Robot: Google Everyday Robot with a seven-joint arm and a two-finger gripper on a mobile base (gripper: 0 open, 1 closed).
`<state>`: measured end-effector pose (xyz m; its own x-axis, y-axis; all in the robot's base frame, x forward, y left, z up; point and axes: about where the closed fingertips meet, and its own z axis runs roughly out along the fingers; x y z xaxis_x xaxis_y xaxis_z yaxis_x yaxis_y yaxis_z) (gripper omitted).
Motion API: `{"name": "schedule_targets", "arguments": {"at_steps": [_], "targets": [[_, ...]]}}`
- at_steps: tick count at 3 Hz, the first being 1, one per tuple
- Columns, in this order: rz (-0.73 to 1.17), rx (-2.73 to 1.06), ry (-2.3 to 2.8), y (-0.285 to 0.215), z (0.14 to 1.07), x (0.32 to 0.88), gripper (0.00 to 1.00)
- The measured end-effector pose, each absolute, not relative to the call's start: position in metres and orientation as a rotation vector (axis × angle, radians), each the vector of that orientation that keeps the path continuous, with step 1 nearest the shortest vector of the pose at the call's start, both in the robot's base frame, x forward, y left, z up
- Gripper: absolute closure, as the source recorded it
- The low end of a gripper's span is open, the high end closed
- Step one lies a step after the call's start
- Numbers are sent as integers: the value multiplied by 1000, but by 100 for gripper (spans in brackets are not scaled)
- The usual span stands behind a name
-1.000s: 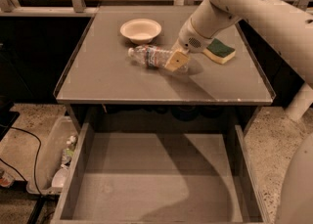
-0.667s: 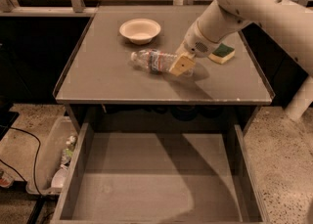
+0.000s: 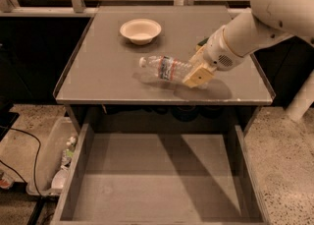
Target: Place water bottle into top drawer
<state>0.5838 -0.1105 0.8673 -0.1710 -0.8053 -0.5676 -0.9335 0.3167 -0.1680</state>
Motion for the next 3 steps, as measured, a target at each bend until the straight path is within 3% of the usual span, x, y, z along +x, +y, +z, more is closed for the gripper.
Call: {"name": "schedule_targets", "arguments": {"at_steps": [3], "targets": [[274, -1366, 2052, -174, 828, 449, 100]]}}
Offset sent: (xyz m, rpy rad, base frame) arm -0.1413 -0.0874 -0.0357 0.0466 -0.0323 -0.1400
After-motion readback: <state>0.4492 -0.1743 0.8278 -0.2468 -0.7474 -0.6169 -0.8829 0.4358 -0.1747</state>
